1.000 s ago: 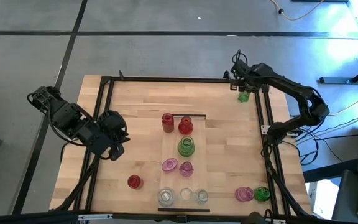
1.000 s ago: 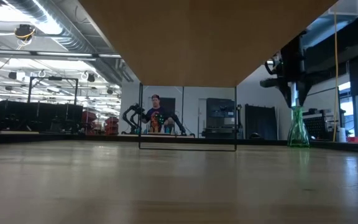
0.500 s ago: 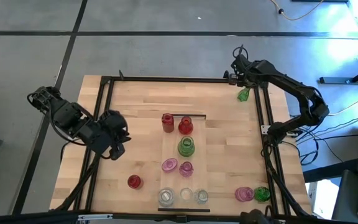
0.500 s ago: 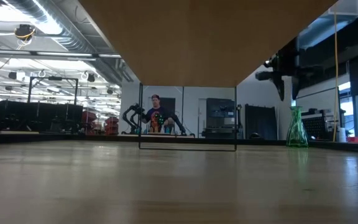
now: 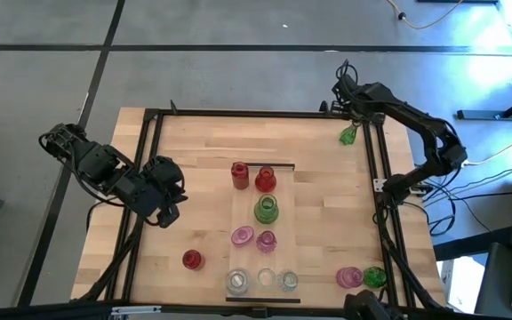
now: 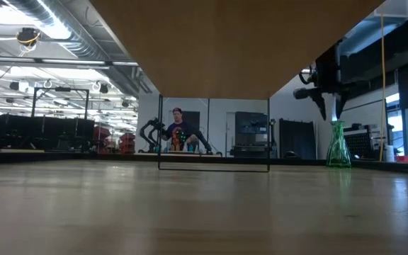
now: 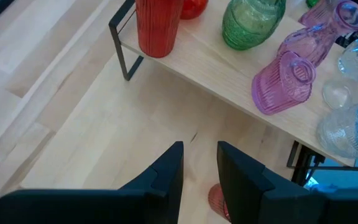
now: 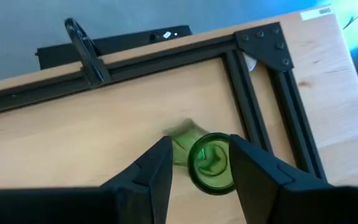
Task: Sort vases onto shelf
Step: Put the top green vase on the shelf aligned with the other green vase
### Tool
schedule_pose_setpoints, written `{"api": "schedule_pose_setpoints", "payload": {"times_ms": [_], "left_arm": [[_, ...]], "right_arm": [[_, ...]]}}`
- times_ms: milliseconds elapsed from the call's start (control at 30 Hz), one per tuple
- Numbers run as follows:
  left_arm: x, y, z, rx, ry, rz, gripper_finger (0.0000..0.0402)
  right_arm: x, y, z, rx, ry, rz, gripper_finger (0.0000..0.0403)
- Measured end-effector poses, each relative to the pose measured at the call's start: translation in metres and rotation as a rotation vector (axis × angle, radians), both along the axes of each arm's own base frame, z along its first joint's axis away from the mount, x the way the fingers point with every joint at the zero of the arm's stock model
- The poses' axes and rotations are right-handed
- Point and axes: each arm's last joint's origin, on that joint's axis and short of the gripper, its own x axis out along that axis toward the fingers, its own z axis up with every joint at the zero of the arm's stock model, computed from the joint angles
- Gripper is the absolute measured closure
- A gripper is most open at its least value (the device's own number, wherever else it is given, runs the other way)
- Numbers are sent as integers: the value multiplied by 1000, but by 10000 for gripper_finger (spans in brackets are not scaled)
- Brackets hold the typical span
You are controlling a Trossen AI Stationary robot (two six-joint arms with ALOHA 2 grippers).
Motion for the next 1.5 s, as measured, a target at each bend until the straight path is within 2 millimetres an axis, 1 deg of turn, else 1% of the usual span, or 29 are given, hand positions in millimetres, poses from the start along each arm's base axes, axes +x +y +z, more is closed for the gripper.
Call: {"api": "schedule_pose_setpoints", "payload": {"times_ms": [133,500,700,767,833,900,1000,1033,1067,1200,1300,1367,1500], "left_arm": [[0,0,0,-1,0,0,311],[1,0,0,-12,-8,5,311],[2,-1,1,-19,-19,5,311],[2,-1,1,-20,-19,5,311],[2,-1,1,-19,-19,5,311],[2,-1,1,-19,-19,5,311],[2,-1,1,-15,-21,7,311],[2,-1,1,-14,-22,8,311],[2,-1,1,-13,-22,8,311],[2,-1,1,-10,-24,10,311],[2,-1,1,-4,-27,13,311],[2,-1,1,-4,-27,13,311],[2,-1,1,-3,-27,13,311]], "right_arm": [[2,-1,-4,17,5,4,256],[9,-9,-23,94,32,10,256],[11,-11,-29,119,58,18,259],[11,-11,-29,125,60,28,270],[10,-11,-29,133,62,36,291],[10,-10,-29,141,68,50,321],[10,-10,-29,155,66,67,376],[10,-10,-29,163,64,79,387],[10,-9,-30,171,60,92,392],[11,-8,-30,204,21,104,383],[12,-7,-30,241,-7,145,395],[13,-6,-30,258,-16,162,396],[18,2,-26,265,-19,216,398]]}}
